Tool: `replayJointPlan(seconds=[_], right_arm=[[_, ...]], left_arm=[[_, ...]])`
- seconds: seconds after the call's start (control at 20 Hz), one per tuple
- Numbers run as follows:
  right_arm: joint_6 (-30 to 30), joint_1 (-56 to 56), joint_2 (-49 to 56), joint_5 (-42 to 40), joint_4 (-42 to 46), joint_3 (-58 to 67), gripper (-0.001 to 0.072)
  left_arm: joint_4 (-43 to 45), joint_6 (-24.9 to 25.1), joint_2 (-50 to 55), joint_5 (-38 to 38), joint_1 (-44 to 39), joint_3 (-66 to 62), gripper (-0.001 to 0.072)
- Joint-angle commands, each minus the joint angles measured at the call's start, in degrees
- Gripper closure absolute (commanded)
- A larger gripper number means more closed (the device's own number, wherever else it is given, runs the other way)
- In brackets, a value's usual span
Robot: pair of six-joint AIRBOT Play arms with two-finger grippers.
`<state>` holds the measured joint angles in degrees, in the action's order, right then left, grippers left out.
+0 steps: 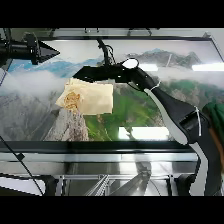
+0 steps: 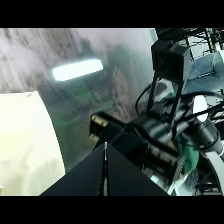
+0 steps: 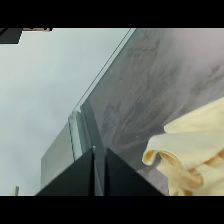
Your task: Fold the shirts.
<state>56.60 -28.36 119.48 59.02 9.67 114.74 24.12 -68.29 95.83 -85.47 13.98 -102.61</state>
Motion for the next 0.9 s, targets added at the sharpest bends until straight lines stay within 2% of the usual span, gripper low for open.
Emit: replayJointPlan(seconds=[0.0, 0.1, 0.2, 0.25, 0.3, 0.35, 0.6, 0.7, 0.85], right_arm=[[11.39, 5.53, -0.96, 9.51, 13.81, -0.02, 0.0691], [19.37, 8.7, -0.96, 15.23, 27.61, -0.17, 0.0692], [24.41, 10.03, -0.9, 16.92, 35.95, -0.79, 0.0678], [26.23, 10.16, -0.79, 16.72, 37.18, -1.4, 0.0486], [26.86, 10.05, -0.17, 15.78, 37.05, -1.6, 0.0192], [27.96, 9.84, 0.59, 14.64, 37.07, -1.6, 0.011], [29.86, 9.68, 5.66, 9.09, 35.82, -1.6, 0.011], [29.68, 9.44, 8.02, 9.46, 29.68, -1.6, 0.0111], [24.26, 7.85, 10.86, 9.25, 16.17, -1.6, 0.0113]], left_arm=[[0.28, 0.39, -0.02, -3.65, 1.29, 0.04, 0.0702], [0.31, 0.59, -0.02, -5.46, 1.29, 0.04, 0.0702], [0.31, 1.31, -0.02, -6.05, 1.25, 0.04, 0.0702], [0.28, 1.38, -0.02, -6.03, 0.96, 0.04, 0.0699], [0.26, 1.38, -0.02, -5.97, 0.98, 0.04, 0.0698], [0.28, 1.4, -0.02, -5.77, 0.98, 0.04, 0.0697], [0.31, 1.44, -0.02, -5.66, 0.98, 0.04, 0.0697], [0.28, 1.62, -0.02, -5.64, 0.98, 0.04, 0.0697], [0.26, 2.47, -0.02, -5.6, 0.94, 0.04, 0.0697]])
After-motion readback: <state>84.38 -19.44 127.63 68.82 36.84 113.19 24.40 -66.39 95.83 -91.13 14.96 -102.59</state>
